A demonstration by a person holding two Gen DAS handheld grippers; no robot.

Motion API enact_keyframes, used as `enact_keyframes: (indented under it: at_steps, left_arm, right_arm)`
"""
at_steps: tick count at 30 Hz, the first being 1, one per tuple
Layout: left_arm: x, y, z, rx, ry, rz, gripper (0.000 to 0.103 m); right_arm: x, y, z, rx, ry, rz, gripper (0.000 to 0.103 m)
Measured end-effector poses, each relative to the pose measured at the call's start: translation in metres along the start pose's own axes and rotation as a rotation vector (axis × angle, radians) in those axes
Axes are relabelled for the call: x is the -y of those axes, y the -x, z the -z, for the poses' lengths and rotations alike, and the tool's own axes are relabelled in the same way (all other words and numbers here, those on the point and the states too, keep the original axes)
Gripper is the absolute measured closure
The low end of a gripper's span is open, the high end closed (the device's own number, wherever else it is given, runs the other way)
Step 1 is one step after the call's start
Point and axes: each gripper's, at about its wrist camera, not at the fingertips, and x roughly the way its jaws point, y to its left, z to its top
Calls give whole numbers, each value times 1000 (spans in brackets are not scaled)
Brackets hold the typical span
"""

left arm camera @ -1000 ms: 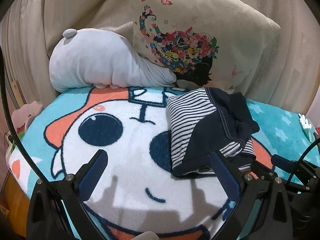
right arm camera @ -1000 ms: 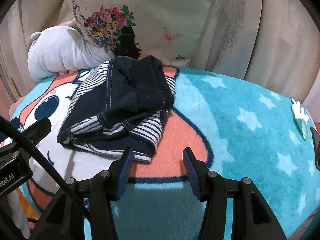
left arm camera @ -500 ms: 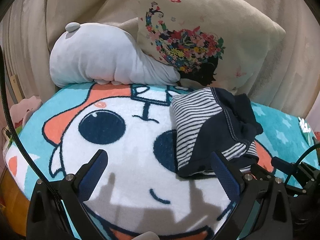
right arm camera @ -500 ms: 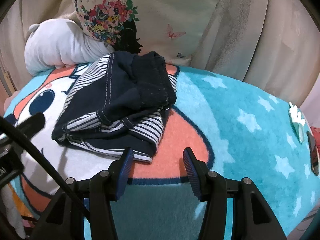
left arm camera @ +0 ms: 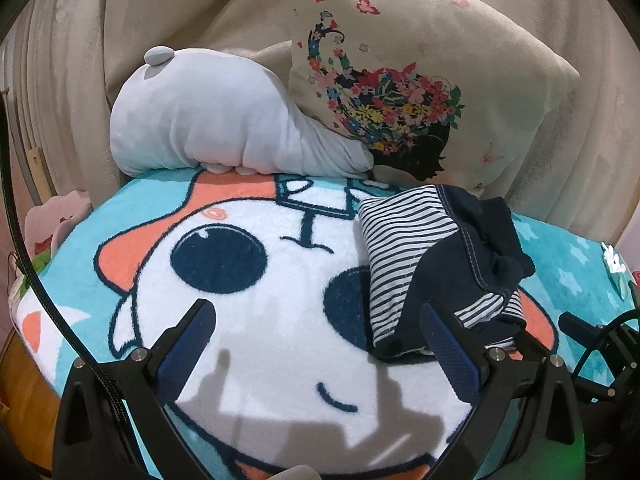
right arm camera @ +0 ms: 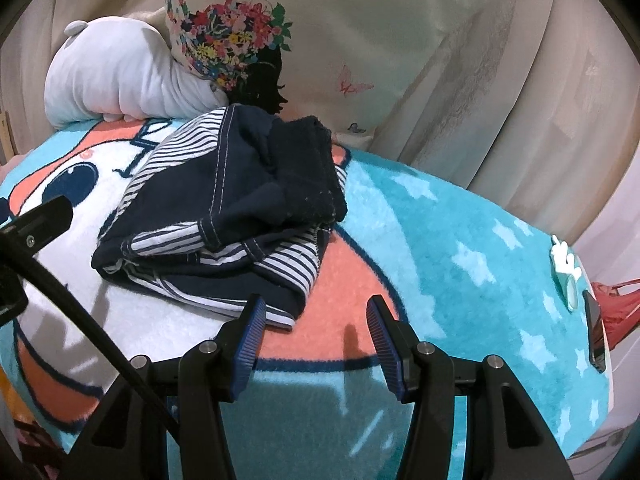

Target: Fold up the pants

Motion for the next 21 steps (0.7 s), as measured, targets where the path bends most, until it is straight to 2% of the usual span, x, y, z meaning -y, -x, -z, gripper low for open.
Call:
enact_keyframes:
  at_steps: [21]
  left_arm:
    - [2,3,-1,0,-5,-3,1]
  right_arm:
    - [-3,6,1,13,18,2,47]
